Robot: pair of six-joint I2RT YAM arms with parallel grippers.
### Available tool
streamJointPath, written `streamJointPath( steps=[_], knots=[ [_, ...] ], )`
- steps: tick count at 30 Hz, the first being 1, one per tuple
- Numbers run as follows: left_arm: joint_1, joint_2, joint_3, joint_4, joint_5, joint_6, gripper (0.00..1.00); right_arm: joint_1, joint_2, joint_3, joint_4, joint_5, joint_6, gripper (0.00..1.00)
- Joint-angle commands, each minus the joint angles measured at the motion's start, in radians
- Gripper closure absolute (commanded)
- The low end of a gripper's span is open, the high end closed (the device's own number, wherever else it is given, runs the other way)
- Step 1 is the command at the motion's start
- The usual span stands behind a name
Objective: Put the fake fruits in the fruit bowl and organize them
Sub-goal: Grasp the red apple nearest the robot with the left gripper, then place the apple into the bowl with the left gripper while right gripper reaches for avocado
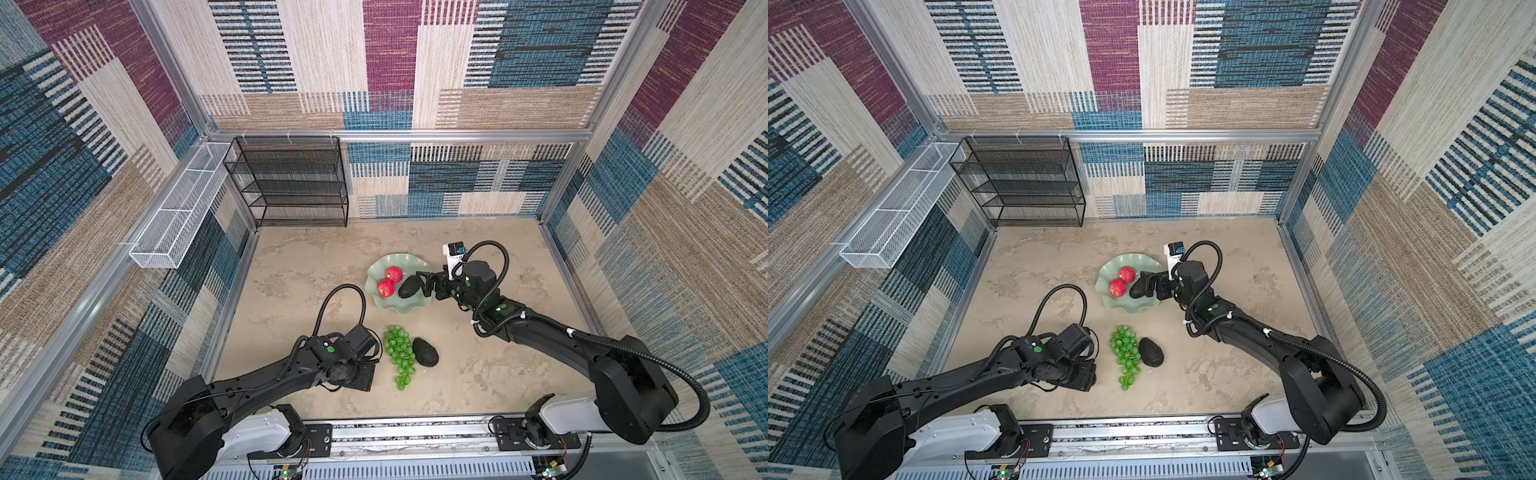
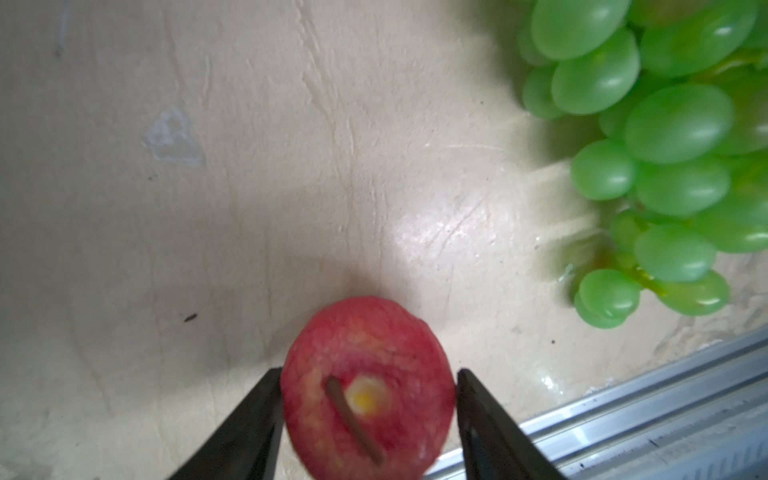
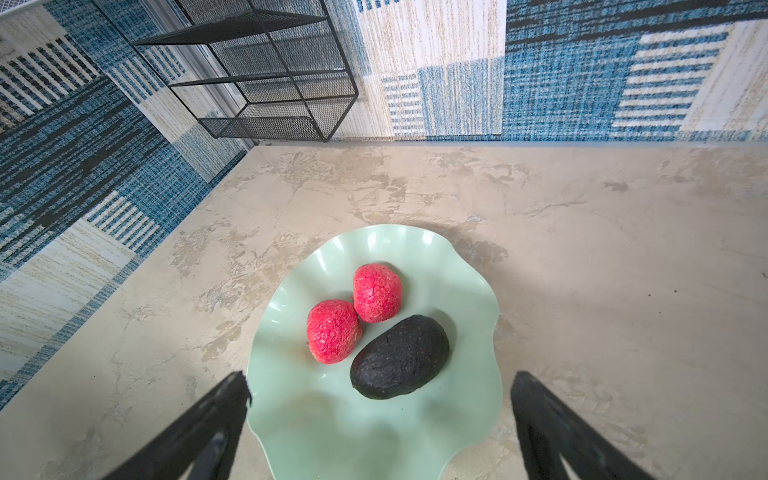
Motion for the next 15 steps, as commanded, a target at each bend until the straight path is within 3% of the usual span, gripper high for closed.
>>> streamJointPath(
  steps=[1, 6, 11, 15],
  knots=[
    [0.0, 0.01, 0.014, 0.05, -0.017, -0.008, 0.43, -0.001, 0.006, -0.001, 0.036, 0.013, 0.007, 0.0],
    [0.001, -0.018, 0.038, -0.009, -0.018, 0.016, 0.57, -0.001, 0.005, -0.005, 0.031, 0.023, 0.001, 0.0],
    [0.011, -0.079, 0.145, -0.045, -0.092, 0.069, 0.58, -0.001, -0.002, -0.005, 0.027, 0.039, -0.007, 0.0],
    [0.052, -0.024, 0.264, 0.009, -0.092, 0.158, 0.57, -0.007, -0.043, -0.016, -0.002, 0.067, -0.001, 0.0]
  ],
)
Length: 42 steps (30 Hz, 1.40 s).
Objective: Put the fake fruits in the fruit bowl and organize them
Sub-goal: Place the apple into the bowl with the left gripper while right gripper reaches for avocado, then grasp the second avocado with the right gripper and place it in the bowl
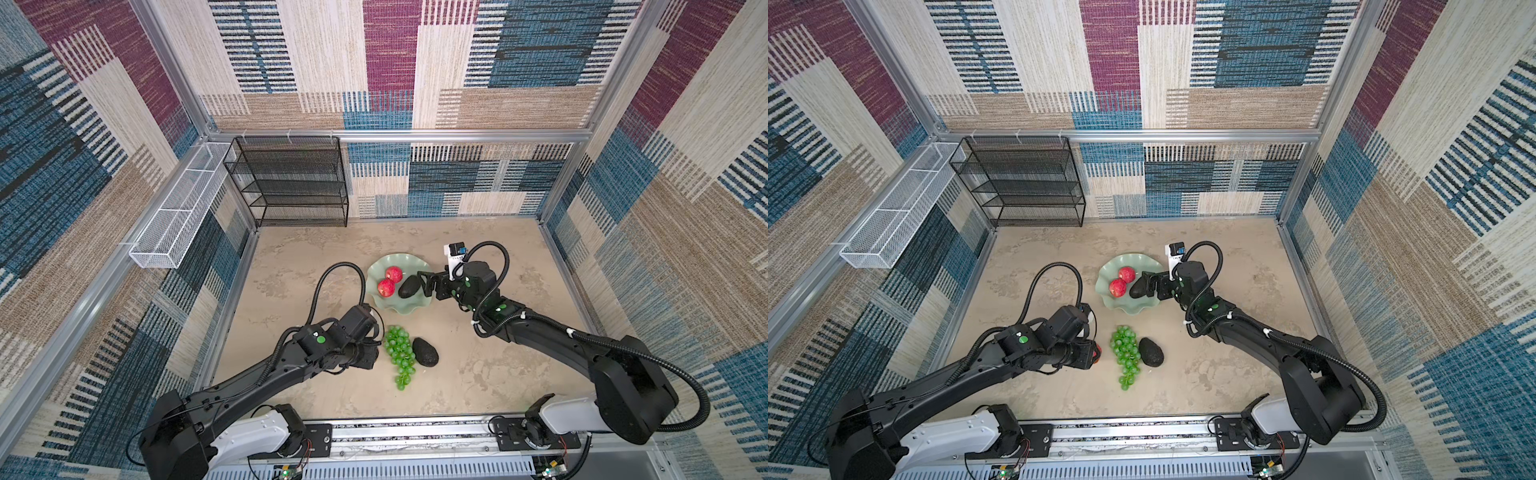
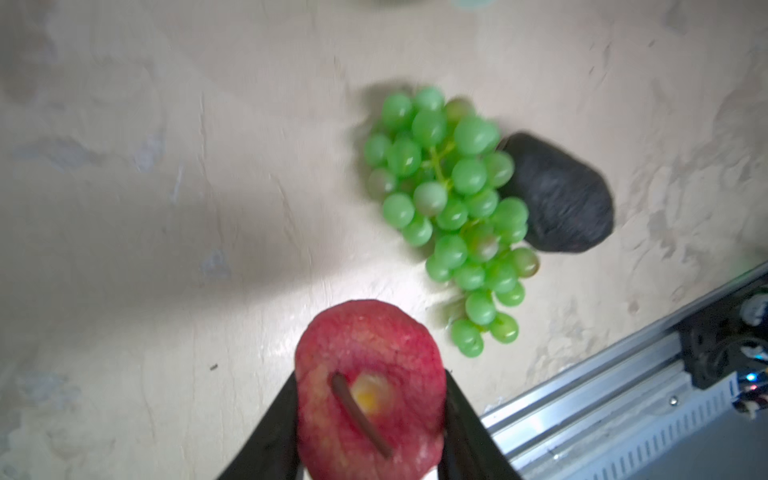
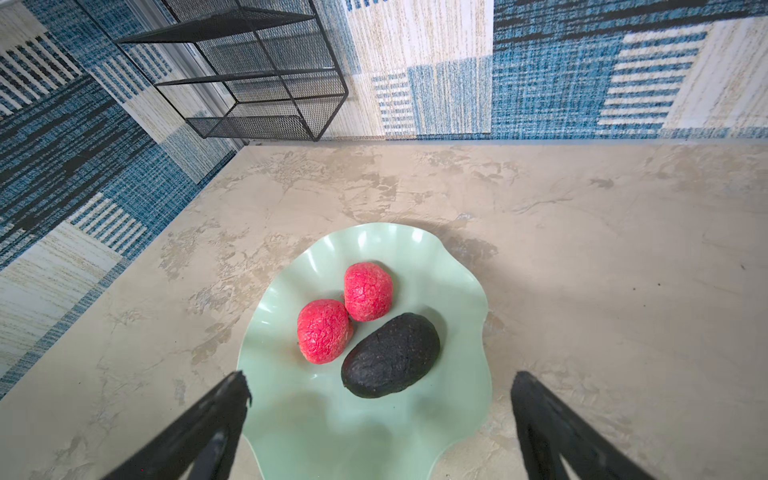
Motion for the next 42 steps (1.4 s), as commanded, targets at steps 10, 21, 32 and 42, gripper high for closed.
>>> streamJointPath(
  steps=[10, 21, 32, 42],
  knots=[
    [0.142, 0.435, 0.387, 0.242, 0.075, 0.285, 0.56, -0.007, -0.148, -0.129, -0.117, 0.016, 0.038, 0.0],
    [0.187, 0.764, 0.601, 0.215, 0.152, 0.307, 0.56, 0.006, -0.271, -0.253, -0.241, -0.129, 0.085, 0.04],
    [0.188, 0.79, 0.622, 0.192, 0.115, 0.3, 0.36, 0.202, -0.255, -0.273, -0.341, -0.087, 0.129, 0.08],
    [0.211, 0.581, 0.578, 0.243, 0.017, 0.268, 0.31, 0.279, -0.111, -0.271, -0.268, -0.067, 0.187, 0.15]
  ],
)
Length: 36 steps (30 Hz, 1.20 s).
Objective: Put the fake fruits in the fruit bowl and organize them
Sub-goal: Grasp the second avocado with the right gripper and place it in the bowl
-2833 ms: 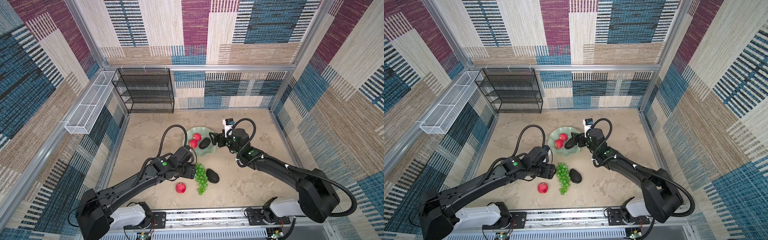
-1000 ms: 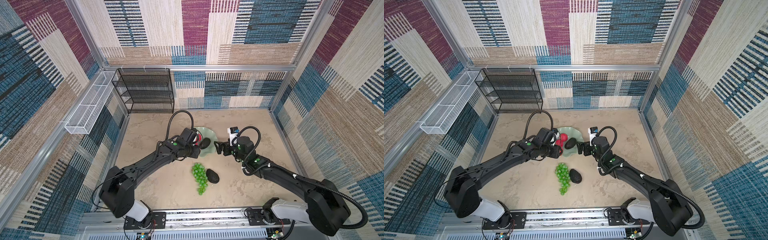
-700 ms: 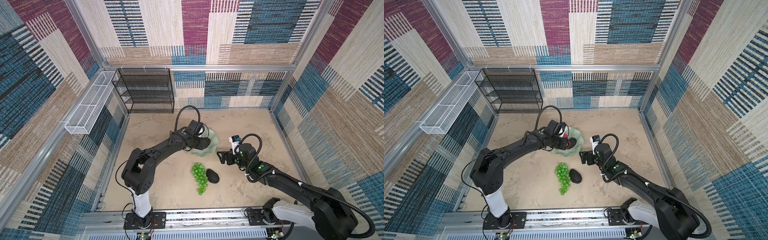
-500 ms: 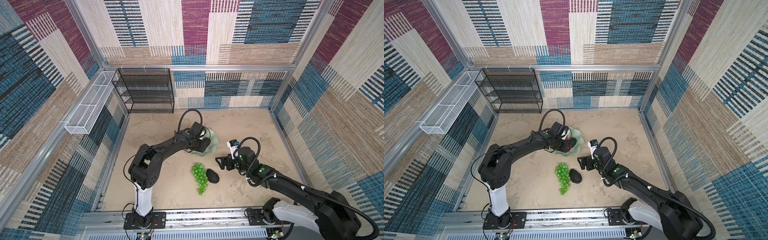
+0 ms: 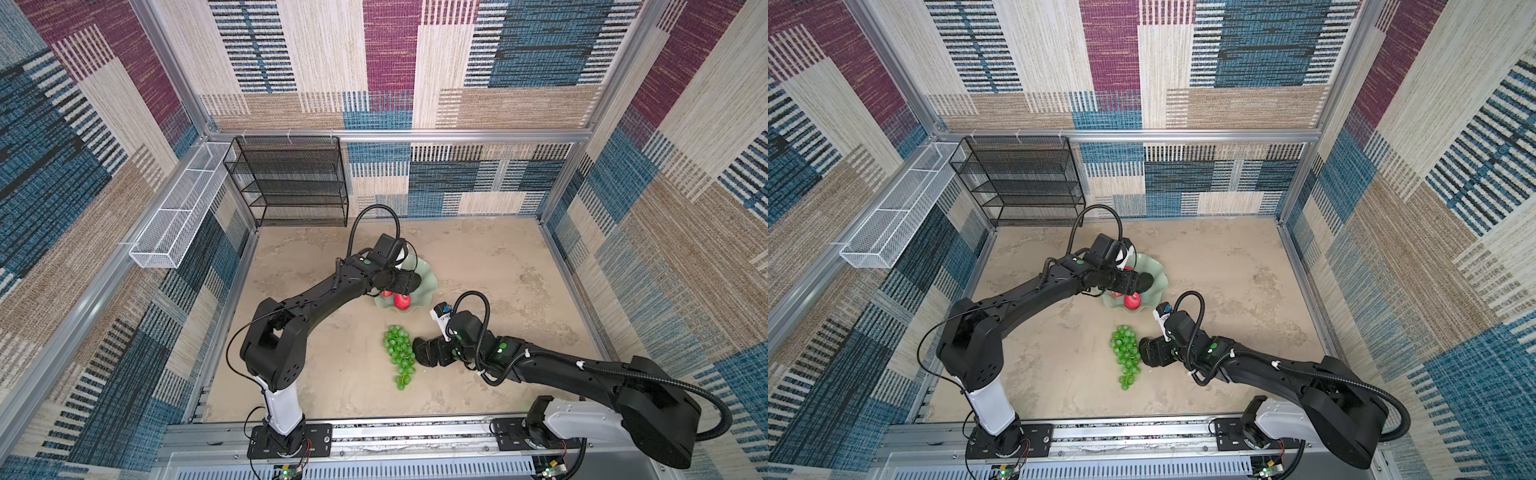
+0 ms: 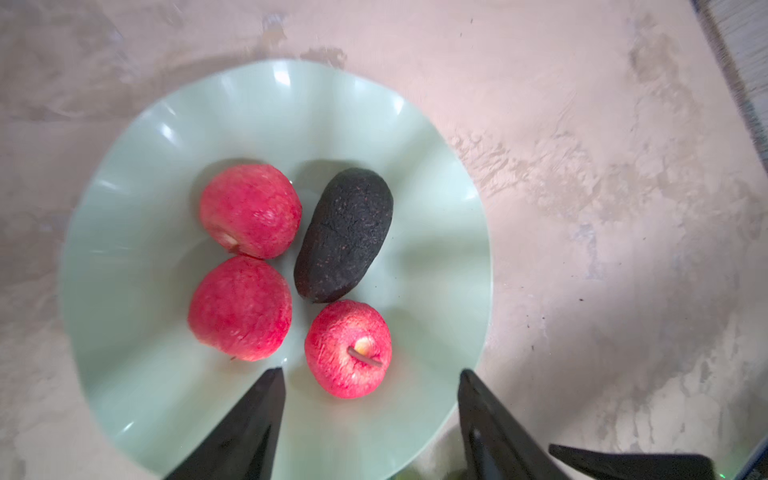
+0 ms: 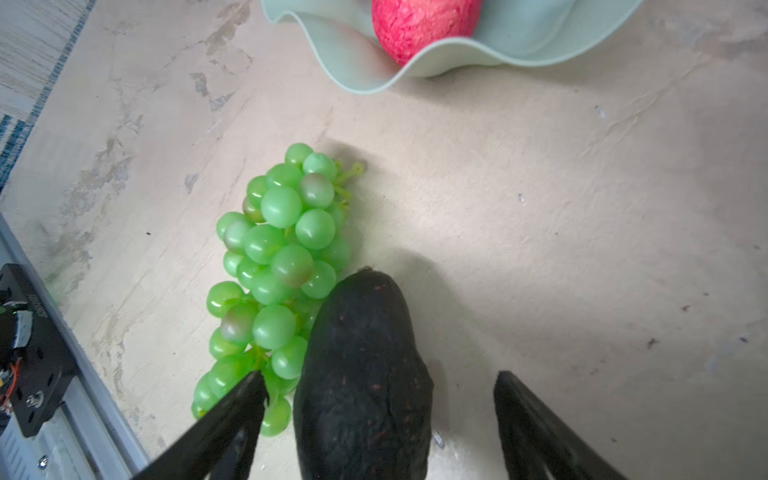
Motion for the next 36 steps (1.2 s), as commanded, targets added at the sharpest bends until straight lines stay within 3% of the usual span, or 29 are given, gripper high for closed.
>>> streamJointPath(
  steps=[1, 8, 14, 22, 30, 36],
  knots=[
    [0.013, -0.112, -0.058, 0.053, -0.101, -0.034, 0.3, 0.007, 0.037, 0.003, 0.047, 0.019, 0.041, 0.16],
    [0.098, -0.505, -0.391, 0.279, -0.236, -0.108, 0.25, 0.012, 0.073, -0.008, 0.057, 0.028, 0.067, 0.32],
    [0.202, -0.713, -0.6, 0.295, -0.284, -0.208, 0.23, 0.012, 0.042, 0.024, -0.022, 0.072, 0.07, 0.5],
    [0.25, -0.793, -0.726, 0.231, -0.232, -0.287, 0.22, -0.01, -0.104, 0.195, -0.12, 0.215, 0.004, 0.54],
    [0.256, -0.849, -0.77, 0.208, -0.2, -0.317, 0.22, -0.162, 0.158, 0.379, 0.062, 0.172, -0.088, 0.55],
    [0.258, -0.888, -0.791, 0.193, -0.149, -0.339, 0.22, -0.197, 0.318, 0.444, 0.12, 0.172, -0.114, 0.56]
  ],
)
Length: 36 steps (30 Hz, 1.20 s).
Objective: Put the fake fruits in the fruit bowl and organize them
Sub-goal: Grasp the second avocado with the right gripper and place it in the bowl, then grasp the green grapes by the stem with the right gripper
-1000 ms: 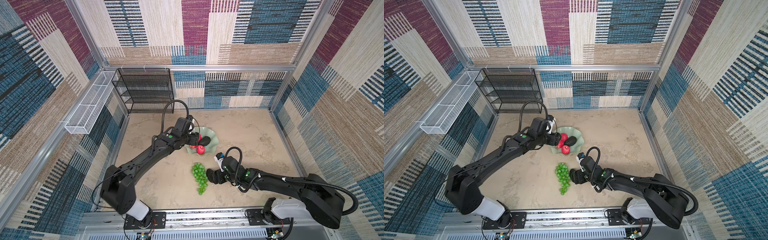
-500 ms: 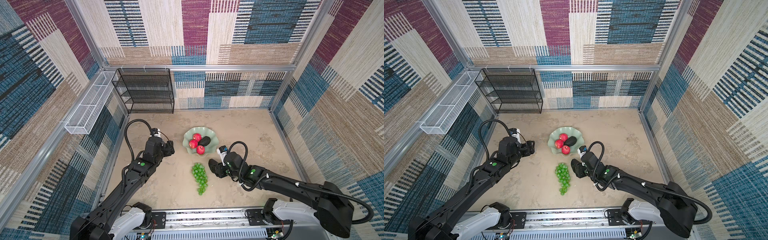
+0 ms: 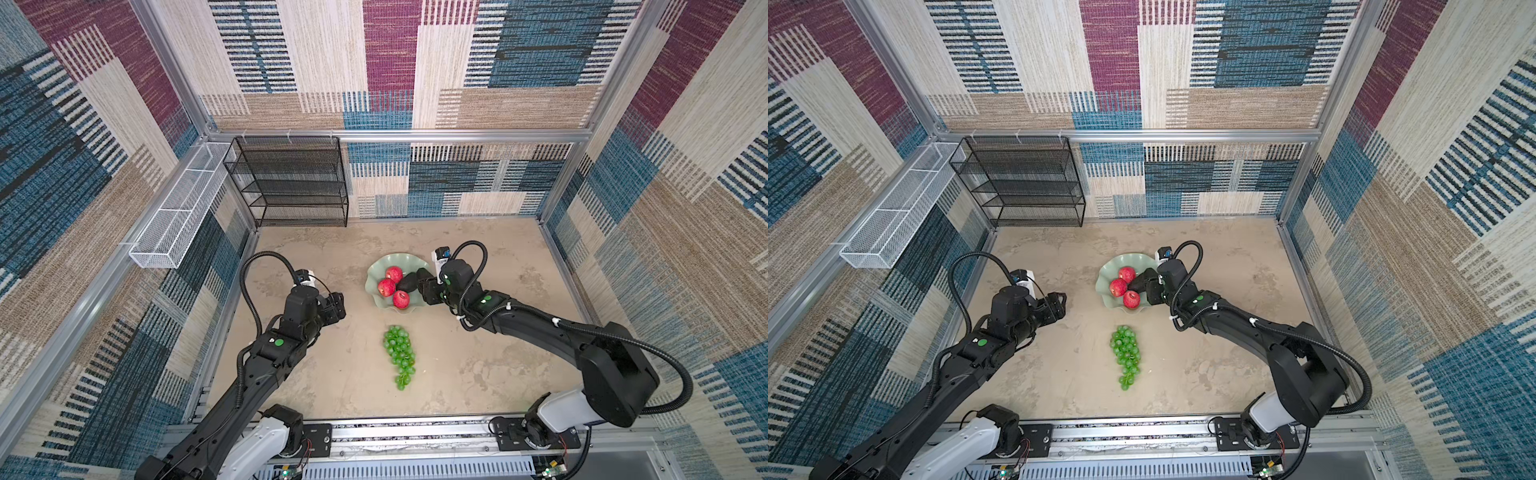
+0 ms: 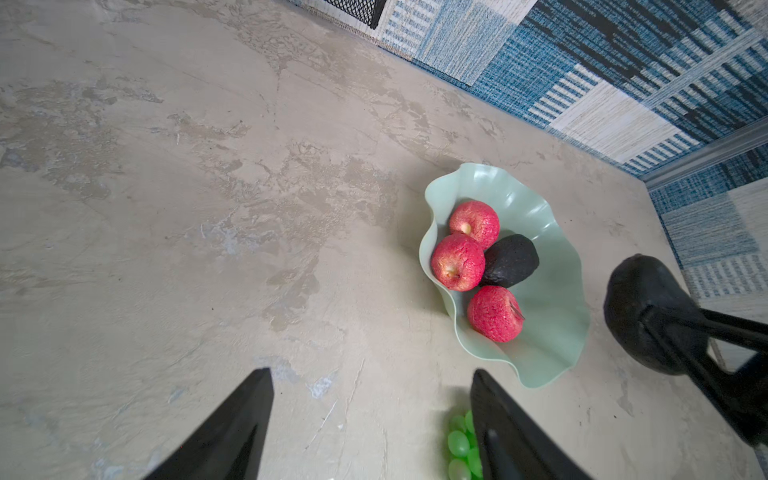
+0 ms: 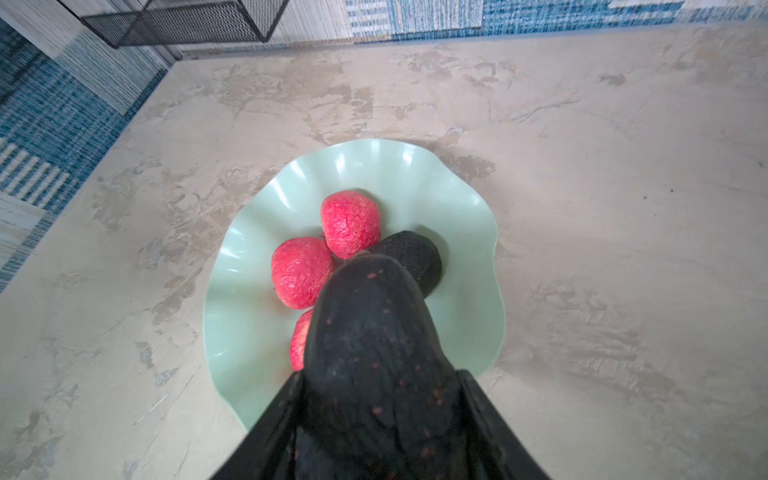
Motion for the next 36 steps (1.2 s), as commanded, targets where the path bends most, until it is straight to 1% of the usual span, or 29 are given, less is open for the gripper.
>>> streamJointPath(
  steps=[1, 7, 9, 12, 16, 19, 22, 25, 26, 27, 29, 31, 33, 34, 36],
  knots=[
    [0.0, -0.011, -0.013, -0.021, 0.052, -0.037, 0.22, -0.008, 0.059, 0.019, 0.089, -0.003, -0.025, 0.56],
    [0.0, -0.01, -0.031, -0.02, 0.131, -0.059, 0.23, -0.021, 0.162, 0.04, 0.13, -0.009, -0.005, 0.53],
    [-0.001, -0.006, -0.032, -0.019, 0.152, -0.064, 0.23, -0.022, 0.182, 0.051, 0.131, -0.013, 0.003, 0.49],
    [-0.001, 0.007, -0.036, -0.006, 0.189, -0.074, 0.23, -0.022, 0.189, 0.059, 0.136, -0.021, 0.003, 0.38],
    [-0.008, 0.046, -0.036, 0.008, 0.259, -0.083, 0.24, -0.023, 0.129, 0.065, 0.129, -0.009, -0.015, 0.22],
    [-0.044, 0.072, -0.032, 0.008, 0.274, -0.086, 0.24, -0.022, 0.049, 0.047, 0.144, 0.009, -0.023, 0.12],
    [-0.119, 0.093, -0.034, 0.007, 0.249, -0.103, 0.25, -0.022, -0.009, 0.041, 0.126, -0.002, -0.032, 0.08],
    [-0.193, 0.114, -0.043, 0.005, 0.195, -0.115, 0.25, -0.021, -0.069, -0.008, 0.117, -0.082, -0.026, 0.07],
    [-0.199, 0.116, -0.049, 0.006, 0.182, -0.125, 0.25, -0.016, -0.09, -0.036, 0.12, -0.111, -0.021, 0.07],
    [-0.199, 0.111, -0.059, 0.012, 0.169, -0.131, 0.25, 0.001, -0.113, -0.071, 0.118, -0.125, -0.014, 0.07],
    [-0.199, 0.096, -0.065, 0.014, 0.128, -0.126, 0.24, 0.062, -0.15, -0.135, 0.111, -0.107, -0.004, 0.07],
    [-0.198, 0.076, -0.064, 0.019, 0.083, -0.107, 0.24, 0.154, -0.179, -0.197, 0.109, -0.08, 0.013, 0.06],
    [-0.198, 0.062, -0.058, 0.016, 0.054, -0.091, 0.23, 0.213, -0.187, -0.241, 0.116, -0.106, 0.059, 0.06],
    [-0.196, 0.058, -0.052, 0.013, 0.048, -0.08, 0.23, 0.24, -0.186, -0.266, 0.131, -0.119, 0.084, 0.06],
    [-0.197, 0.047, -0.05, 0.024, 0.059, -0.062, 0.23, 0.292, -0.164, -0.294, 0.146, -0.109, 0.108, 0.06]
  ],
)
